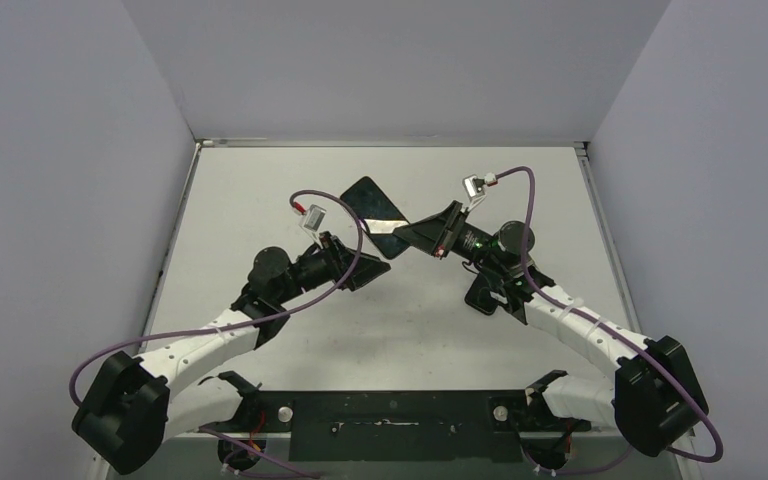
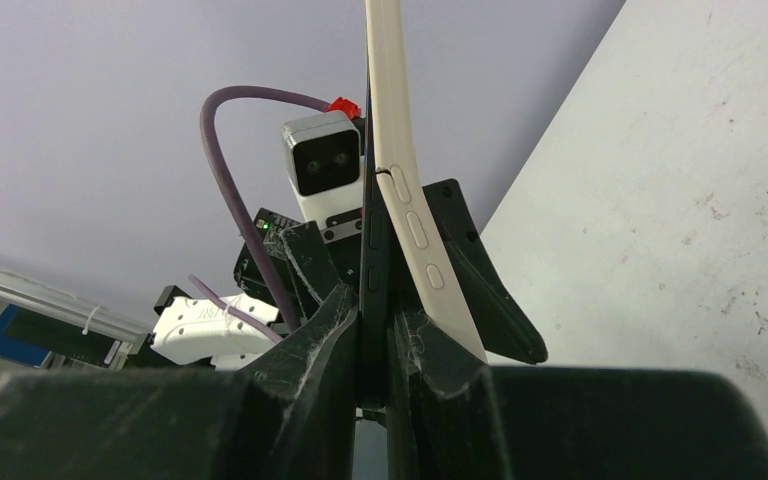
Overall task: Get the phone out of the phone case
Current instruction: Remove the phone case from the phone.
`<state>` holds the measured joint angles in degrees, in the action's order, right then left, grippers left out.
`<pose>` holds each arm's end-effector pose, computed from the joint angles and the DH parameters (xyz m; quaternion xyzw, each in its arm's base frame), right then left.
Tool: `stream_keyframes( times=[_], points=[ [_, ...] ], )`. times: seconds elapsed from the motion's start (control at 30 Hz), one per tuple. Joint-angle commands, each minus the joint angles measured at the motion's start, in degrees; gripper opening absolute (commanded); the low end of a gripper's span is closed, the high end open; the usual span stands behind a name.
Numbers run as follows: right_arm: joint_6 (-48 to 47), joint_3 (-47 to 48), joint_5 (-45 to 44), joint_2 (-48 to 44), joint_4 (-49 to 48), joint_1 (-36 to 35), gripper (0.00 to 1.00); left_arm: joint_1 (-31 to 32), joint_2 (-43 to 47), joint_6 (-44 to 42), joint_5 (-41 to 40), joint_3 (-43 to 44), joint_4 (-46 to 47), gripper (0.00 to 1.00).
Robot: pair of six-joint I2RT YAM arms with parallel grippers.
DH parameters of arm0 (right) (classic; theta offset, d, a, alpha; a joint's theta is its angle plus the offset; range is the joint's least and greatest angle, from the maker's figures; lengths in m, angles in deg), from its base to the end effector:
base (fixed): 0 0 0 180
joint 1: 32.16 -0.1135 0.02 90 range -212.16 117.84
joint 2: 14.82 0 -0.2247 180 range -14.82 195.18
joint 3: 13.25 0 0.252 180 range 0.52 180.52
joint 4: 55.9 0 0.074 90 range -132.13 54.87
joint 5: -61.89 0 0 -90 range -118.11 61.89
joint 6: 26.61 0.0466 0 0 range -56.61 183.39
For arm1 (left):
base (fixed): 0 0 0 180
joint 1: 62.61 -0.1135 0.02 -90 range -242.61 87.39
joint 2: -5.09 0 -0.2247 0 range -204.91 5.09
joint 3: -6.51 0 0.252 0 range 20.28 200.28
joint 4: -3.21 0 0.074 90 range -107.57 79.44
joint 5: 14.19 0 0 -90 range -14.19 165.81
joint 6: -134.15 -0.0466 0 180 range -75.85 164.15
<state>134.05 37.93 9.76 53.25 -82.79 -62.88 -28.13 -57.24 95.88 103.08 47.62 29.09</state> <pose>0.2315 0.1709 0.2680 -0.0260 0.6563 0.6928 0.2977 0.2069 -0.1680 0.2307 0.0726 0.6772 -0.6049 0.4125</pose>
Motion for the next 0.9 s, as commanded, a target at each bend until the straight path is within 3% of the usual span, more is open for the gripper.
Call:
stream_keyframes(
  times=[0.0, 0.87],
  points=[
    [0.8, 1.4, -1.2, -2.3, -8.2, -0.6, 0.0, 0.9, -1.3, -1.1, -1.6, 2.6, 4.5, 0.6],
    [1.3, 1.9, 0.0, -0.7, -9.4, -0.8, 0.0, 1.6, -2.2, 4.2, -4.5, 1.6, 12.9, 0.61]
  ],
)
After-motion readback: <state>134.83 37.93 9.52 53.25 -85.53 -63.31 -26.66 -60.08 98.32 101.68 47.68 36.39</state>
